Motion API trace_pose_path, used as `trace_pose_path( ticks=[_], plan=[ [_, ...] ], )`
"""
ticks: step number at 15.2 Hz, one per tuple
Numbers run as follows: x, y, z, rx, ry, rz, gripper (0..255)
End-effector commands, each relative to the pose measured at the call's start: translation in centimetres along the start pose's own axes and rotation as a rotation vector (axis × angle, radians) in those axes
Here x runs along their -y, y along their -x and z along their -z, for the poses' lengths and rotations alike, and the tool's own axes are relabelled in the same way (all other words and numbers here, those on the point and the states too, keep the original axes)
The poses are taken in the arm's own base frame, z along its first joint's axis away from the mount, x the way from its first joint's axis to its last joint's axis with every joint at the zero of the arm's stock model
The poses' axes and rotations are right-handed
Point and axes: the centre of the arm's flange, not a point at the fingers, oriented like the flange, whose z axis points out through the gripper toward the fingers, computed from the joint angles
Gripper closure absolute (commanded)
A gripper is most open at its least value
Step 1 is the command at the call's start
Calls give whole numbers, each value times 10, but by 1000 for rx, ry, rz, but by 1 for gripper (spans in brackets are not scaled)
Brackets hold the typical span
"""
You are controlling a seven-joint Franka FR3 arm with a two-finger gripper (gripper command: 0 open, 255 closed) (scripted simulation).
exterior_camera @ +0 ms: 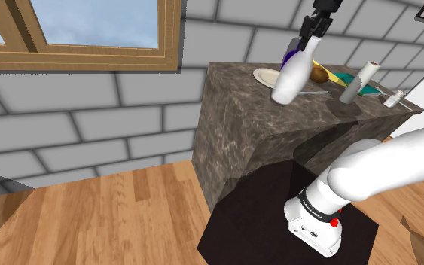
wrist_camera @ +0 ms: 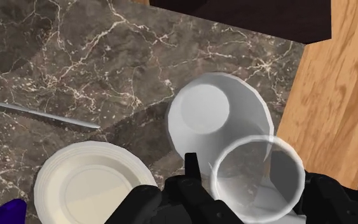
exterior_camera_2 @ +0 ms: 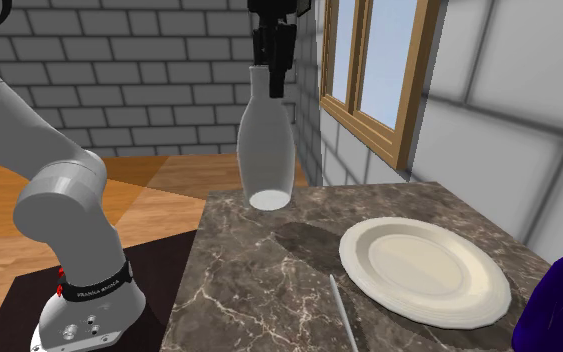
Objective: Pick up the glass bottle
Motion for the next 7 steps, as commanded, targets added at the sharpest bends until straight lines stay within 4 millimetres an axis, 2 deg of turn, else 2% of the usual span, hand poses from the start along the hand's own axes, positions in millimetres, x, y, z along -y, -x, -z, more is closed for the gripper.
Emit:
trace_pose_path(
  ticks=[1,5,7],
  plan=[
    [0,1,12,0,0,0,255],
    [0,2,33,0,0,0,255],
    [0,2,34,0,0,0,255]
  ],
)
